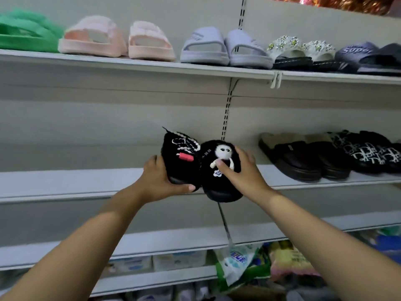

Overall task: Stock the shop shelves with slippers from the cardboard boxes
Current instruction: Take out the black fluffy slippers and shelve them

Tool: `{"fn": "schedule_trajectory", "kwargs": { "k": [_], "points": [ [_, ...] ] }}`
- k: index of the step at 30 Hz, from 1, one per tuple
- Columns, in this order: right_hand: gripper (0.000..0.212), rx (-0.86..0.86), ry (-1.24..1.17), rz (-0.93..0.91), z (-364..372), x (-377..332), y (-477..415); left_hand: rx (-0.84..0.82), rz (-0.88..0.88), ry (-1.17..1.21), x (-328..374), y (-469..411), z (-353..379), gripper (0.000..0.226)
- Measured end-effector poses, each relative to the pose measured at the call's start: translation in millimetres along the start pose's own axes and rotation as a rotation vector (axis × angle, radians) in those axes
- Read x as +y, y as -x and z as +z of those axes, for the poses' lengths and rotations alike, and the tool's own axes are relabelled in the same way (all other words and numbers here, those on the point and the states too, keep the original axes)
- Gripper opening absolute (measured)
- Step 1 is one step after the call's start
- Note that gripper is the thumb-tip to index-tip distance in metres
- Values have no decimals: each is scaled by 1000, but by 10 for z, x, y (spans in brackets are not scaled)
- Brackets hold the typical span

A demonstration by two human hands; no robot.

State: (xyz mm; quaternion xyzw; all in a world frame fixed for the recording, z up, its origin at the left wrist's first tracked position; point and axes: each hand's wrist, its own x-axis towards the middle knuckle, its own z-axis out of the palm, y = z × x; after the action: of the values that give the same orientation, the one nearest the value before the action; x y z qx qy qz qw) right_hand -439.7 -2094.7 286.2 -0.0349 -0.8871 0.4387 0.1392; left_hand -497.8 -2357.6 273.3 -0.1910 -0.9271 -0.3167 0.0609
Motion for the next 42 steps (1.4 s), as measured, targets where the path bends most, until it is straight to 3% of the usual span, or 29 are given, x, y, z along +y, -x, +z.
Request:
{"fn": "schedule_trajectory", "kwargs": {
  "k": [3,5,9,17,20,24,34,37,40,42],
  "points": [
    [118,-132,163,-34,98,58,204,11,150,83,-176,15,-45,88],
    [124,-105,235,-56,169,81,120,48,166,98,-248,67,6,84],
    [108,-97,145,-58,213,70,-236,165,114,-56,-378,31,178,88],
    [94,1,48,-24,330,247,-541,212,28,-136,-387,-67,278,96],
    [97,115,-141,17,445,362,-472,208,-4,-174,-406,-100,304,104],
    [97,112,-166,41,450,344,-520,188,-52,-220,-416,-129,334,110],
    [114,-3,36,73,302,163,-601,119,-111,-249,-391,-112,322,118],
    [112,-1,243,54,244,75,-543,81,-112,-216,-383,-111,276,117],
    [114,-12,307,36,160,5,-364,64,-108,-181,-350,-80,234,111],
    [105,-55,362,22,42,-38,-145,48,-100,-139,-328,-77,203,102]
  ]
}}
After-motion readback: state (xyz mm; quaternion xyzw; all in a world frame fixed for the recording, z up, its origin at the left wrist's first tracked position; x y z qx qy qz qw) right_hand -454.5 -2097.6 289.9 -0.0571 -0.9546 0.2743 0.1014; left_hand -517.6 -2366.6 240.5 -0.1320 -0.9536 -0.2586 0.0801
